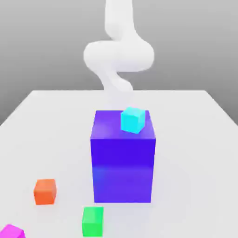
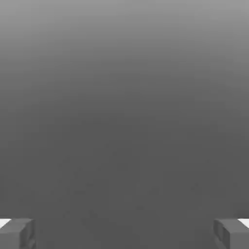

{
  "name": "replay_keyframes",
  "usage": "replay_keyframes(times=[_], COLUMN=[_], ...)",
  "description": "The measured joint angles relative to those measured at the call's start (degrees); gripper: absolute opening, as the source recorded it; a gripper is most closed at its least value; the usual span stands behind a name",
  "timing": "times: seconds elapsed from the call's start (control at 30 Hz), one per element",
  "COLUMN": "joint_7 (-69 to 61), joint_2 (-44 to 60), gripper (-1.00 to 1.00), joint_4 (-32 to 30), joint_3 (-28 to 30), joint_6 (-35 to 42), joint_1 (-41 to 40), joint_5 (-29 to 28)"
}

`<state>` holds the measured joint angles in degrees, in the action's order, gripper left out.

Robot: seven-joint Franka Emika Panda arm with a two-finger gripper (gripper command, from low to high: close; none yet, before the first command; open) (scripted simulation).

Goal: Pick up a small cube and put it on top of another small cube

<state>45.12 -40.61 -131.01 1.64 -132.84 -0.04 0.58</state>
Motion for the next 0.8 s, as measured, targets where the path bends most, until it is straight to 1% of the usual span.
replay_keyframes(times=[0.27,0.5,0.8], joint_7=[-3.0,-6.3,-10.5], joint_2=[16.9,31.5,50.2], gripper=[0.0,0.0,0.0], joint_4=[2.5,4.6,7.4], joint_3=[5.3,9.4,11.7], joint_6=[-3.5,-6.4,-10.1], joint_1=[-0.5,-1.7,-6.2], joint_5=[2.7,6.2,10.5])
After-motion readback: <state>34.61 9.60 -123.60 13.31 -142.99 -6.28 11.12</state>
